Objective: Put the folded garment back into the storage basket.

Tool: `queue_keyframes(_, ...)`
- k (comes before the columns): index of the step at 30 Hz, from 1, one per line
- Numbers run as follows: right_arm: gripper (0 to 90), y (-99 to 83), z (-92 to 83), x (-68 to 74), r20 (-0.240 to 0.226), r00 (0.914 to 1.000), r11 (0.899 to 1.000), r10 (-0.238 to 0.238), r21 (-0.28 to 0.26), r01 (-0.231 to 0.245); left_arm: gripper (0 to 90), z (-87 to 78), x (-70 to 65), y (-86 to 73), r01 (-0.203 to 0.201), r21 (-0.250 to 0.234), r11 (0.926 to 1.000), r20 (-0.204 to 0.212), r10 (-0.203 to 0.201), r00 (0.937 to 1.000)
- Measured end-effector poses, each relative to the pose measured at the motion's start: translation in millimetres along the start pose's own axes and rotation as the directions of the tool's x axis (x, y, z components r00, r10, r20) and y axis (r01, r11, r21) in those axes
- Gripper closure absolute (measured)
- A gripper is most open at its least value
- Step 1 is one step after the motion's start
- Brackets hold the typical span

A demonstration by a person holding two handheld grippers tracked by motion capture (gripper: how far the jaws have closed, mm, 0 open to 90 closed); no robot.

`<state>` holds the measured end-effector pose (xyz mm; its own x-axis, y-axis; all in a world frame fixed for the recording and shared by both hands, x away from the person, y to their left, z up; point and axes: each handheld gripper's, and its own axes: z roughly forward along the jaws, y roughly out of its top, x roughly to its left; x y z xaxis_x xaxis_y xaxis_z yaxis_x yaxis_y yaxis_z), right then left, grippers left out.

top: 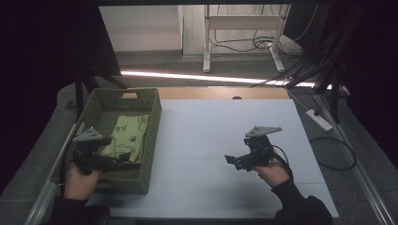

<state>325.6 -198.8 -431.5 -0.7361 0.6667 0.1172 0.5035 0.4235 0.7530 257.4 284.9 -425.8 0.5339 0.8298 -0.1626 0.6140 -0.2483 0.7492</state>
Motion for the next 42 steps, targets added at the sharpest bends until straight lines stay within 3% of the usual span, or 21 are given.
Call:
queue_keyframes(6,0.0,-8.3,-6.7,-3.8,0.024,0.9997,1.000,0.005,0.005,-0.005,0.0,1.4,-2.0,-6.8,0.002,0.005,1.0000,-0.002,-0.002,1.0000)
queue_keyframes(12,0.0,-16.4,-13.9,-8.0,0.050,0.9987,1.000,0.002,0.010,-0.002,0.0,-2.6,-2.9,-11.6,0.014,-0.020,0.9997,-0.006,-0.014,0.9999)
queue_keyframes(42,0.0,-55.7,-60.9,-20.5,0.118,0.9907,0.997,0.068,-0.036,-0.064,0.0,-11.1,-12.8,-29.8,-0.002,-0.038,0.9993,-0.029,0.001,0.9996)
